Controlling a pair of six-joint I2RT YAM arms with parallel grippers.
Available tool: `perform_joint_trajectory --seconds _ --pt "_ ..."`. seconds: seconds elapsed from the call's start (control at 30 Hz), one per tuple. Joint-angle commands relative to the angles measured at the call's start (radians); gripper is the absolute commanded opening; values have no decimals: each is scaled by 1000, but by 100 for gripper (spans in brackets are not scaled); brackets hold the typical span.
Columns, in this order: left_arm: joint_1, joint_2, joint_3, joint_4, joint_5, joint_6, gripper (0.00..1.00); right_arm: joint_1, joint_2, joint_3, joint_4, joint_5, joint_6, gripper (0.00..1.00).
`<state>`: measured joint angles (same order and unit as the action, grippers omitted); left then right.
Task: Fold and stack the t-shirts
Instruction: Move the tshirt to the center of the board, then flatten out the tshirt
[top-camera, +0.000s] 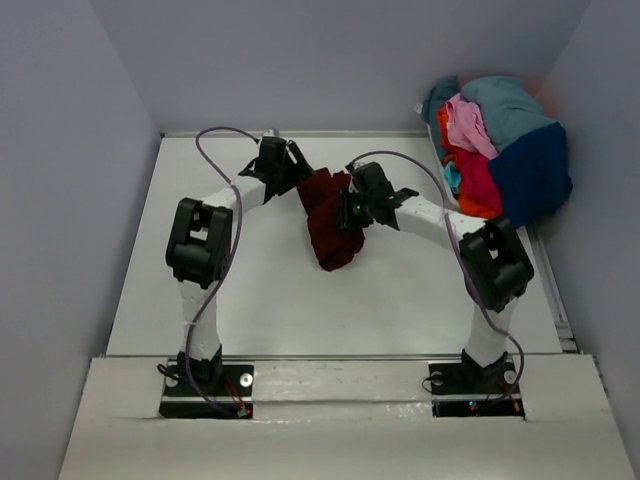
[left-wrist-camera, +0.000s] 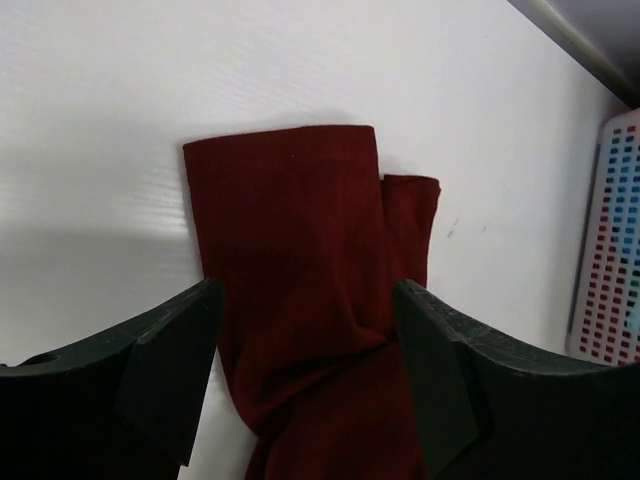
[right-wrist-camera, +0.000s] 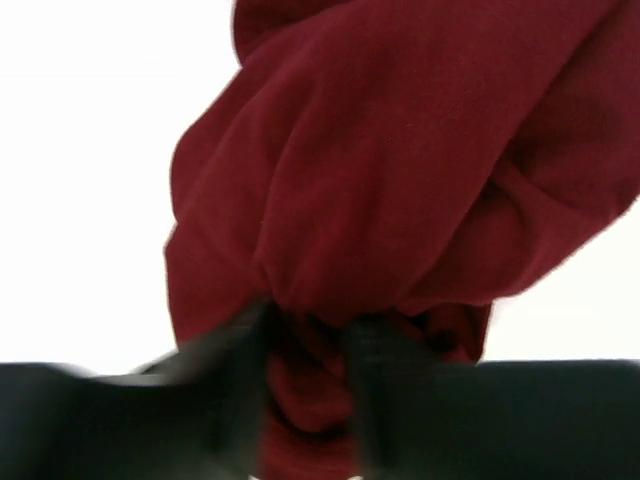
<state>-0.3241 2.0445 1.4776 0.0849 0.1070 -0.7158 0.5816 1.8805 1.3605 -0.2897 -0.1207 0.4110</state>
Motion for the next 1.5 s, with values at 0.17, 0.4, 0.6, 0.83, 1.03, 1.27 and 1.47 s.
perform_joint_trajectory --seconds 0.17,0.4,0.6,0.83,1.03,1.27,1.47 --pt "-13 117 159 -34 -168 -71 74 0 -76 -43 57 -5 28 7" --pt "-23 197 225 -53 -167 -80 47 0 -224 -75 43 16 19 7" --pt "-33 241 257 -82 -139 -88 9 0 -297 -44 -3 42 11 7" --pt "5 73 182 -80 -165 25 6 0 -362 96 -156 150 6 7" --pt "109 -315 90 -95 -228 255 6 0 -472 418 -278 286 -133 7" --pt "207 -636 -11 -254 -20 439 6 0 -425 780 -527 475 -163 7" --pt "24 -860 -199 -91 565 518 99 0 -411 799 -477 339 38 7"
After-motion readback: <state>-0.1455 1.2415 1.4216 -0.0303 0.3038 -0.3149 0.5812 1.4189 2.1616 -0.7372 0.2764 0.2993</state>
